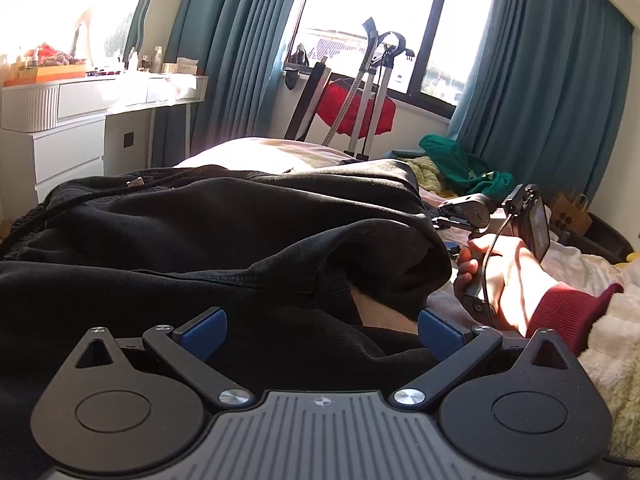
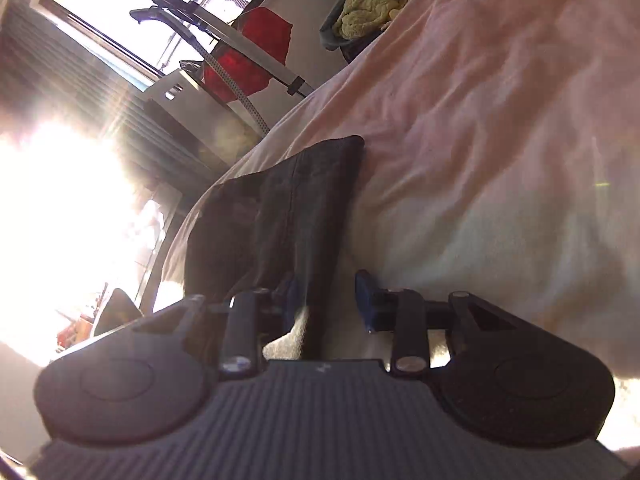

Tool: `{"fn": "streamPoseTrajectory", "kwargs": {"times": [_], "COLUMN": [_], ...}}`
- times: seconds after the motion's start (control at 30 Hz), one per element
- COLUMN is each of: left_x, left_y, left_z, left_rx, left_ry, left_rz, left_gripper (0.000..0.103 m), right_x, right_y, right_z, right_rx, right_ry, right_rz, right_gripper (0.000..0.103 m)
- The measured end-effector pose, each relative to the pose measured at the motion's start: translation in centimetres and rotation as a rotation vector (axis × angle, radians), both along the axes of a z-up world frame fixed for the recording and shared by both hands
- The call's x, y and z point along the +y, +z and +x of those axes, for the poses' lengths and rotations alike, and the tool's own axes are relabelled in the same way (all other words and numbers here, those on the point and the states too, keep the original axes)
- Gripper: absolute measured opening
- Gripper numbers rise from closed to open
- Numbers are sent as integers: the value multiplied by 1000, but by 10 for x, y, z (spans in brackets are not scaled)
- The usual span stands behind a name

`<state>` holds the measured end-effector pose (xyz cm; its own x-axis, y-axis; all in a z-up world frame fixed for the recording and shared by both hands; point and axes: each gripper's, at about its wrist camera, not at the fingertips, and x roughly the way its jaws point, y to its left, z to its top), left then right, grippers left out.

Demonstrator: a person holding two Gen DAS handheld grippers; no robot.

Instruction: Fold clothes

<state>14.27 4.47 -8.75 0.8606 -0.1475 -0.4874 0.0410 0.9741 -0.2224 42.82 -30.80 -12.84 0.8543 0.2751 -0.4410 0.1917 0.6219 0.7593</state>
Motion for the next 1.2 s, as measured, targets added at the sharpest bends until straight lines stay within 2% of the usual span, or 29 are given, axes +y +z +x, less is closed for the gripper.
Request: {"fn": "streamPoseTrajectory", "kwargs": {"times": [0.07,0.1,0.13,0.27,0.4,0.5,0.67,0.73,0.8,0.87,0.93,1.03,1.07,1.2], "left_x": [4,5,6,5,2,0,-7,-13,-20,-25,-30,-33,-32,-33], "left_y": [-8,-11,-13,-18,-15,-11,-2,-1,-3,-4,-6,-8,-8,-5], "left_z": [8,12,15,17,13,7,-7,-10,-12,-12,-11,-12,-12,-13], "left_rx": [16,28,37,40,32,30,-13,-17,-15,-11,-7,-13,-10,-9], "left_ry": [14,15,14,8,10,-1,-16,-25,-39,-48,-55,-47,-44,-35], "left_rz": [2,-5,-11,-3,13,6,41,67,87,105,122,145,142,143], "left_gripper": [103,103,103,103,103,103,103,103,103,103,103,103,103,103], "right_x": [3,5,7,2,-38,-92,-201,-252,-280,-290,-298,-302,-303,-300], "right_y": [4,8,13,40,77,104,126,114,88,55,19,-18,-25,-21], "right_z": [15,21,27,21,-16,-52,-134,-177,-207,-229,-246,-260,-262,-257], "right_rx": [-8,-9,-10,-53,-106,-111,-75,-44,-12,30,67,56,52,58], "right_ry": [-4,-5,-6,-35,-152,-268,-504,-599,-629,-648,-663,-679,-681,-669], "right_rz": [-56,-100,-145,-265,-293,-336,-412,-390,-377,-366,-286,-187,-170,-196], "right_gripper": [34,25,5,5,5,5,5,5,5,5,5,5,5,5]}}
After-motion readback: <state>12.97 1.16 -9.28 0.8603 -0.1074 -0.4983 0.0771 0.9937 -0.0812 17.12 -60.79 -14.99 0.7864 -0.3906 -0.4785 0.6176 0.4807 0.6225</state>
